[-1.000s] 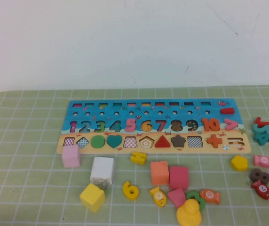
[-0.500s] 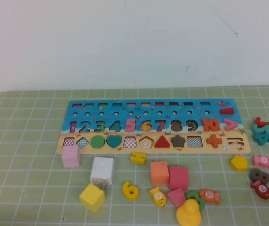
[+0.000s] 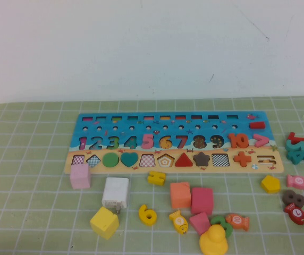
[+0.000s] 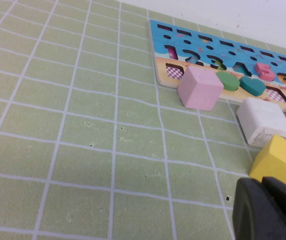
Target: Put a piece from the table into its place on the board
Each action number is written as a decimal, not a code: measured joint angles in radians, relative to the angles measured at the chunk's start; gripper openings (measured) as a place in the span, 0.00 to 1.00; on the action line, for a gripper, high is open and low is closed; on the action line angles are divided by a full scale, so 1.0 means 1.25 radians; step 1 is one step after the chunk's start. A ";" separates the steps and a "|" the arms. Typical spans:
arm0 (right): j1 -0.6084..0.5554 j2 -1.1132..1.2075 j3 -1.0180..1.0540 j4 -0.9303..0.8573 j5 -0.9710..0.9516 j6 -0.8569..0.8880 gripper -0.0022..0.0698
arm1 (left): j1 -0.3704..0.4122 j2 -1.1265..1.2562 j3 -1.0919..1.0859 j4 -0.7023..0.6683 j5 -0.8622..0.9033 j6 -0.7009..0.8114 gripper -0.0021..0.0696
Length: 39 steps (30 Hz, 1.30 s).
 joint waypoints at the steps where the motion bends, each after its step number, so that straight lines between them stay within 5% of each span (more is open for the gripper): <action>1: 0.000 -0.001 0.000 -0.007 0.032 0.017 0.03 | 0.000 0.000 0.000 0.000 0.000 0.000 0.03; 9: 0.000 -0.001 -0.001 -0.059 0.095 0.109 0.03 | 0.000 0.000 0.000 0.000 0.000 0.000 0.03; 39: 0.008 -0.001 -0.003 -0.043 0.100 0.115 0.03 | 0.000 0.000 0.000 0.000 0.000 0.001 0.03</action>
